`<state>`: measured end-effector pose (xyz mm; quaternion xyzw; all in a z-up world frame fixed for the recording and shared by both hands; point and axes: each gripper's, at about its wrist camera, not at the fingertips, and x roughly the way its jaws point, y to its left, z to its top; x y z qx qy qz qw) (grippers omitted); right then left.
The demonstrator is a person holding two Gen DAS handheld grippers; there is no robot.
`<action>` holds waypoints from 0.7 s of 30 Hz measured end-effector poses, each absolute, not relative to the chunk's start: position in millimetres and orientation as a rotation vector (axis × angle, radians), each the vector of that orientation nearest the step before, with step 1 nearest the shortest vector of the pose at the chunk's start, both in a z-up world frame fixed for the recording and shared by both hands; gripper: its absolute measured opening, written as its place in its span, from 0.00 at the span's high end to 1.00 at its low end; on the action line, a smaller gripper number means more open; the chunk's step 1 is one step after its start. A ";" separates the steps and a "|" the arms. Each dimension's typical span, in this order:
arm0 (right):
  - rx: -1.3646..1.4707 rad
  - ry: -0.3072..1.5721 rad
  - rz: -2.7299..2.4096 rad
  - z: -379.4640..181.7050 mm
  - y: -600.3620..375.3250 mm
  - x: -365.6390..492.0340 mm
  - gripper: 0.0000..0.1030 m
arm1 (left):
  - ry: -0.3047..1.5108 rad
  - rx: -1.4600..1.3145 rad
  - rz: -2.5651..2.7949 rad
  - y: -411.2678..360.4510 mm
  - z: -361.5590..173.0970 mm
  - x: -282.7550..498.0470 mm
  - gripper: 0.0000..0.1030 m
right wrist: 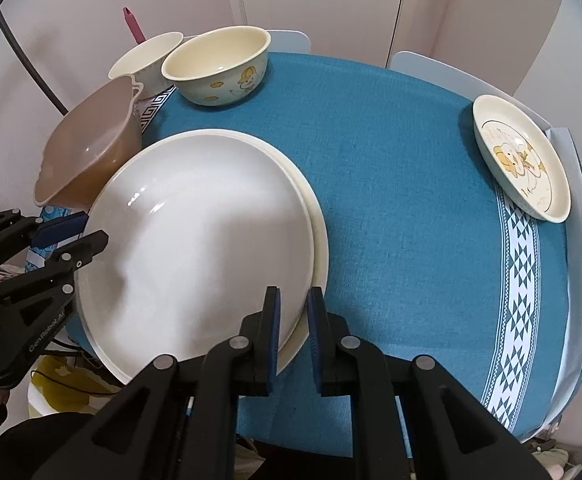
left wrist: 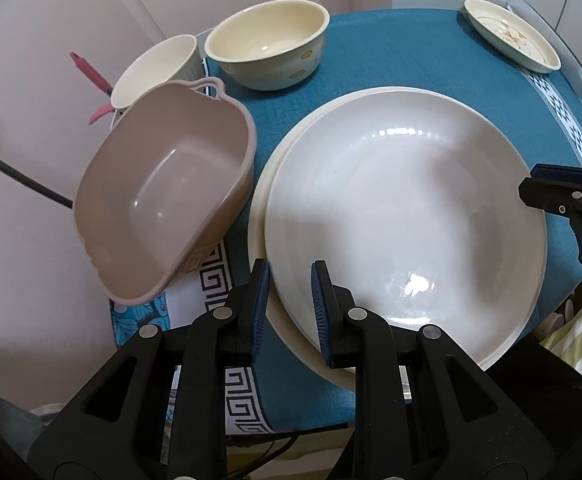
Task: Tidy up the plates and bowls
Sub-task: 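Open both grippers and withdraw from the stacked plates, then reach both grippers to the small duck-print plate and grip its rim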
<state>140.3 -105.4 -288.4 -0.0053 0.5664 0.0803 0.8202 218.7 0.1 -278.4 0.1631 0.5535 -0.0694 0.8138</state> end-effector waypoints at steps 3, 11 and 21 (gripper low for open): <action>0.013 1.203 0.173 -287.4 -108.9 139.0 0.88 | 1.192 0.334 -0.154 2.3 -276.7 221.2 0.82; 0.112 1.109 0.196 -252.2 -128.0 135.8 0.88 | 1.086 0.284 -0.237 -10.4 -225.0 218.3 0.81; 0.263 0.961 0.009 -202.6 -206.1 99.0 0.00 | 0.842 0.247 -0.470 -73.3 -151.0 250.4 0.00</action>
